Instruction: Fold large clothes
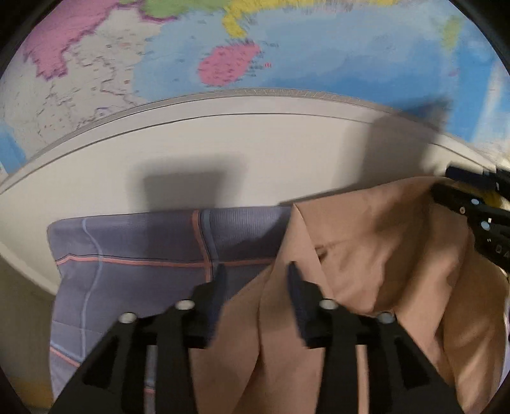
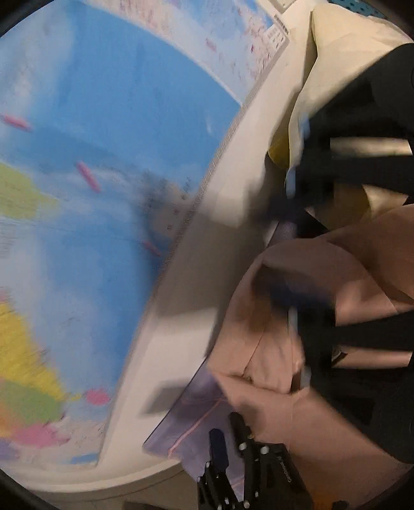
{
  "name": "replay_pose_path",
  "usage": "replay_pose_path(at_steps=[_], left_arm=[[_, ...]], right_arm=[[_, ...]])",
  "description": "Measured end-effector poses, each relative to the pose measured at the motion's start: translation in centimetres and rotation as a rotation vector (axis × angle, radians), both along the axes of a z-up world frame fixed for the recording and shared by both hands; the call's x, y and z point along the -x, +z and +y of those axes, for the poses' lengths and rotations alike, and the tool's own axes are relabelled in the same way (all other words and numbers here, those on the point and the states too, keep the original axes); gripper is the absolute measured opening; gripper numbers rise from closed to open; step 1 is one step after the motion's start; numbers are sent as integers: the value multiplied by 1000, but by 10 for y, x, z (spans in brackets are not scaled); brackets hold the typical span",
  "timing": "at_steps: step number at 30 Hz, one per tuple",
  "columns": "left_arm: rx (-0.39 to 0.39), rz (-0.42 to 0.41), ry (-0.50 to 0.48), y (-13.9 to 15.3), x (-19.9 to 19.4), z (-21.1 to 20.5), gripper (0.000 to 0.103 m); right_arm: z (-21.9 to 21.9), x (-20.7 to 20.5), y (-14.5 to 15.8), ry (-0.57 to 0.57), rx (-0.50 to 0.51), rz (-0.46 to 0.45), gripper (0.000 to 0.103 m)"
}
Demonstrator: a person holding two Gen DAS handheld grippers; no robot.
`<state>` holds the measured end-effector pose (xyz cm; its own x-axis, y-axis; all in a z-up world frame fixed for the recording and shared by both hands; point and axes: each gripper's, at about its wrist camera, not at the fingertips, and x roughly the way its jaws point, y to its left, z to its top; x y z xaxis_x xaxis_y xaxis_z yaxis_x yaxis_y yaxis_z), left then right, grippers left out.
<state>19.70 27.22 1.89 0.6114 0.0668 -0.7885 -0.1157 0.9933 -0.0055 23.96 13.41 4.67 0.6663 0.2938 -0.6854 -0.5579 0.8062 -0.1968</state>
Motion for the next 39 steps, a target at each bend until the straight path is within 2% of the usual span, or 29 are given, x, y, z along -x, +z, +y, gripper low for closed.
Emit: replay_pose_path(at_steps=[1,3,5,7,11,13,14,15,16,17,19,21,22,23,24,26,28,30,32,34,35,36,39], left_arm=[[0,-11,-2,3,10,5,58],[-25,-51,-22,9,35,15,60],[-70,-65,-16,11,64,28,65],[-53,-55,-34,6,91,42,65],[-24,-37,-35,-15,134,66,68],[-7,-24,-30,-23,148,69,68],[10,-21,-31,-28,152,72,68],[30,-18,-22,-32,159,72,68],[45,-21,-16,-38,165,82,68],[60,-27,-16,-39,172,86,68],[91,-41,-8,-39,182,93,68],[92,-53,-10,-34,192,94,68],[87,-60,-13,-31,198,94,68],[83,-64,-18,-29,204,93,68],[84,-64,-22,-28,207,93,68],[92,-55,-43,-33,219,89,69],[94,-39,-69,-41,229,81,70],[96,-19,-86,-50,240,75,70],[84,5,-70,-58,250,75,77],[110,20,-55,-62,260,81,78],[132,18,-57,-63,265,84,78],[153,19,-63,-65,271,85,78],[167,43,-102,-74,280,78,78]], right_arm=[[-12,13,6,21,-30,-27,75],[-35,45,23,56,-41,-68,81],[-59,68,29,87,-44,-49,90],[-82,92,24,115,-64,37,91],[-130,147,-21,126,-71,276,94],[-135,175,-44,113,-22,314,94],[-136,184,-55,115,14,318,89],[-138,190,-64,111,46,320,61],[-142,191,-69,106,52,335,39],[-150,188,-74,95,48,364,1],[-166,179,-52,35,20,305,1],[-199,163,-1,-68,-19,178,1],[-214,154,18,-107,-63,153,1],[-231,143,37,-152,-80,116,2],[-243,132,47,-213,-56,66,2],[-261,112,47,-285,-45,61,3],[-270,97,22,-317,-58,145,5],[-277,93,-8,-347,-23,193,8],[-290,99,-25,-362,-47,233,12],[-303,104,-36,-362,-109,268,34],[-308,109,-38,-357,-145,277,57],[-311,119,-37,-341,-180,275,72],[-314,138,-38,-284,-264,289,84]])
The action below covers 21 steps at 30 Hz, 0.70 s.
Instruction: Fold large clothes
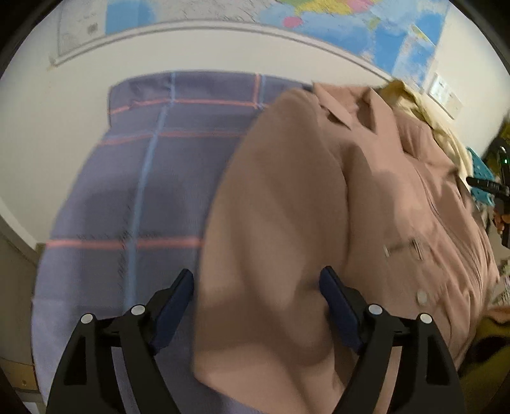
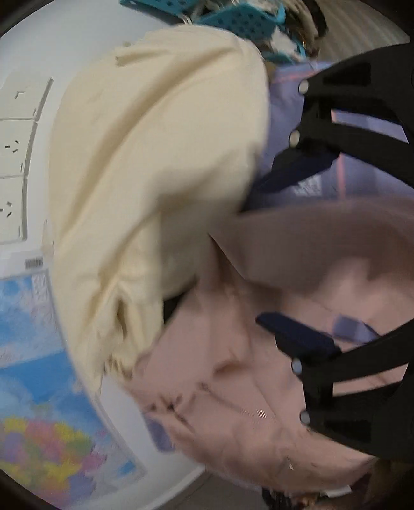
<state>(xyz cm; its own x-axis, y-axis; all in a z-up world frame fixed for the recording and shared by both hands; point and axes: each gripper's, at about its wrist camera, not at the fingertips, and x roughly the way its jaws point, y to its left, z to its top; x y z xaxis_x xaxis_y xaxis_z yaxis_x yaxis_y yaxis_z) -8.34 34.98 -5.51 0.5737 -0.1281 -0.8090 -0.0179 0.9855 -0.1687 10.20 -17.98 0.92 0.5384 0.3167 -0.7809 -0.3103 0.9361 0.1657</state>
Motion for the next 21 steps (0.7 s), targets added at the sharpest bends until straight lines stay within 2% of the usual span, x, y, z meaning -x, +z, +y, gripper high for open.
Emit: replay_pose_path(at_steps=[1,2,3,5,6,7,9,10,12,14,15,16,17,18,20,21], left_arm=[[-28,-13,-7,0,3,-5,77],[-56,-19,-20,-1,6,-11,69],[-73,-29,-13,-1,8,-15,57],[-42,-29,8,1,9,-16,2],[-47,-30,21,3,9,-16,3],[-91,-48,55,10,10,-17,3],[-172,-106,117,35,14,-17,3],[-205,-127,146,49,15,-13,3],[-302,-173,214,84,15,-4,3],[-404,-185,251,104,9,-2,4],[-519,-176,275,110,1,-7,7],[-611,-153,302,109,-7,-12,18],[-727,-121,336,103,-17,-18,39],[-816,-89,357,94,-26,-24,46],[-858,-37,354,75,-35,-27,49],[-863,-4,357,65,-38,-27,50]], right_arm=[[1,11,-5,11,-24,12,85],[-2,16,-10,24,-46,27,87],[-2,20,-17,39,-72,51,87],[0,24,-30,49,-80,74,85],[1,26,-37,53,-90,84,79],[5,24,-41,55,-102,89,73],[1,27,-45,47,-124,94,44],[3,26,-47,44,-130,93,37],[0,29,-42,27,-125,64,10],[-4,31,-33,3,-112,29,5],[-5,29,-29,-3,-119,14,5],[-5,28,-30,-3,-127,13,5],[-6,28,-29,-15,-125,7,5],[-5,28,-29,-30,-110,1,6],[-3,28,-31,-38,-101,-2,14],[-5,30,-32,-49,-102,-2,23]])
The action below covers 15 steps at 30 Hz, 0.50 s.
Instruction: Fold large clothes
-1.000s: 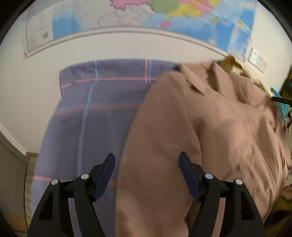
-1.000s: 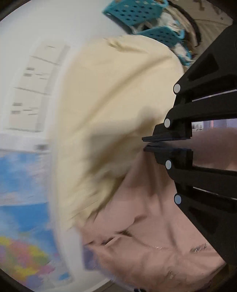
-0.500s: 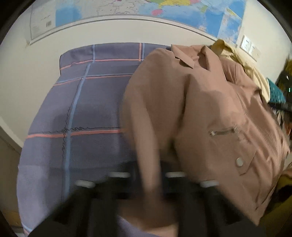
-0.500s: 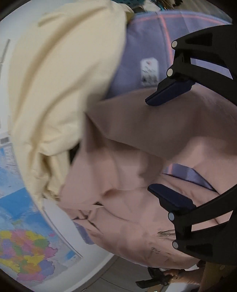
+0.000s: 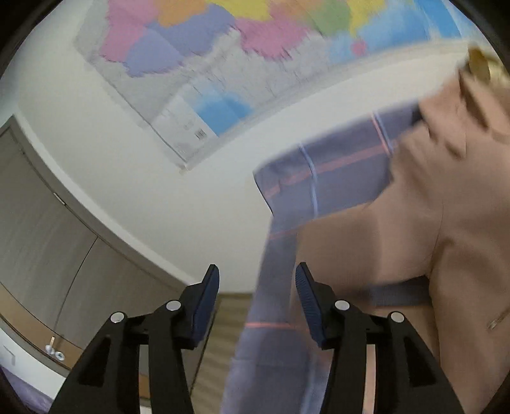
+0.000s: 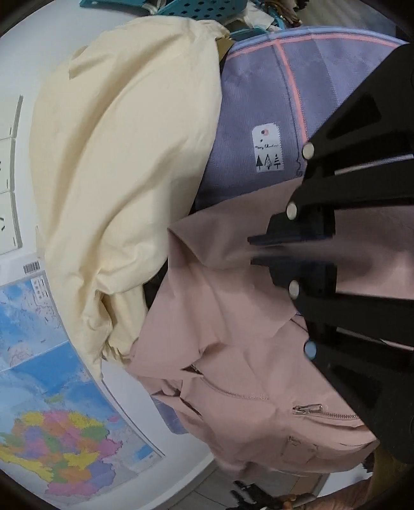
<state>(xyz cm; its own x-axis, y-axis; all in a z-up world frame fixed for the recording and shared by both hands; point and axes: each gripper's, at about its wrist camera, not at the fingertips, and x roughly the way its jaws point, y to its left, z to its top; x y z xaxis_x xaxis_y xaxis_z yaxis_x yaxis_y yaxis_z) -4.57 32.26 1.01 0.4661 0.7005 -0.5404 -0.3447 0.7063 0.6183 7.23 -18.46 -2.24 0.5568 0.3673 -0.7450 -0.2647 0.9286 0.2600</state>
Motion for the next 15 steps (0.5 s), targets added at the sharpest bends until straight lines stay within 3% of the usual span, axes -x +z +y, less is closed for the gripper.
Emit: replay_pose_path(at_steps=[1,3,4,5,7,9,12,15], left_arm=[[1,10,24,-4,1,4,61],[37,-32,93,-1,9,15,63],[79,-63,120,6,12,20,66],[170,-130,145,20,23,29,66],[326,-256,61,43,40,31,67],[460,-294,-109,56,45,16,73],[456,-251,-229,53,27,-16,79],[491,-133,-352,26,-14,-55,79]], right_arm=[[0,2,0,4,-2,1,27],[1,7,6,-7,20,-24,52],[6,13,14,-11,44,-60,52],[11,15,20,2,42,-78,52],[28,23,37,59,23,-130,55],[60,27,48,159,3,-162,65],[118,17,44,305,-3,-139,65],[174,-4,23,390,38,-82,66]])
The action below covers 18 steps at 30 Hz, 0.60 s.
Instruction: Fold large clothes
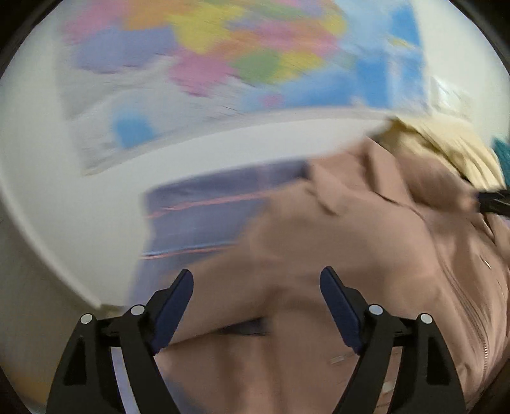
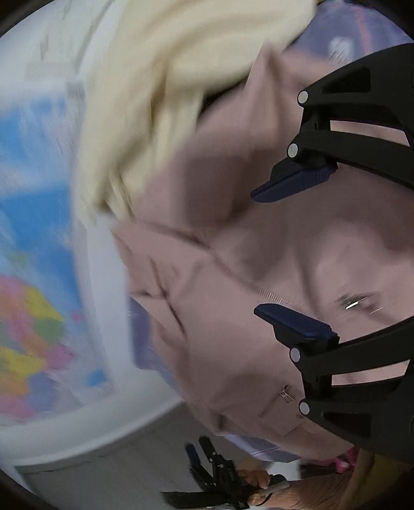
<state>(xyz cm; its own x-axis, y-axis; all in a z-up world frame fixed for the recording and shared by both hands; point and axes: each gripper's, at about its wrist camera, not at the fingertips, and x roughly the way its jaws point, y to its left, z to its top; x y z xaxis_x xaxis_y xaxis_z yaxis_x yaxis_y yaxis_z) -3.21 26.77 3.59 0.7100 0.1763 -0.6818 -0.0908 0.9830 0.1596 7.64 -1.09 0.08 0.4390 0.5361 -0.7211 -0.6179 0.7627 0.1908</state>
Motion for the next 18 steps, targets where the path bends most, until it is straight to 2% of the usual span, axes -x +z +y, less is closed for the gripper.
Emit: replay_pose_path(at_steps=[2,5,7,9,11,15,18], left_arm=[[12,52,-57,-19,-23,-12,79],[19,126,-113,-45,-53,-36,79],[21,144,-128,-56,-62,-45,79],[33,153,-131,-61,-72,-47,79],[59,159,-120,-64,-83,-46,79],[60,144,-86,-62,-97,-40,79],[39,115,-60,-54,-109,-37,79]], right_arm=[[40,-23,-24,32,71,51,66],[73,-48,-53,25,201,64,67],[82,-61,-67,35,197,118,51],[89,-64,-70,50,219,83,27],[92,-67,-67,60,198,95,10],[96,-75,-54,46,175,42,5],[96,-98,-40,-6,120,10,5]])
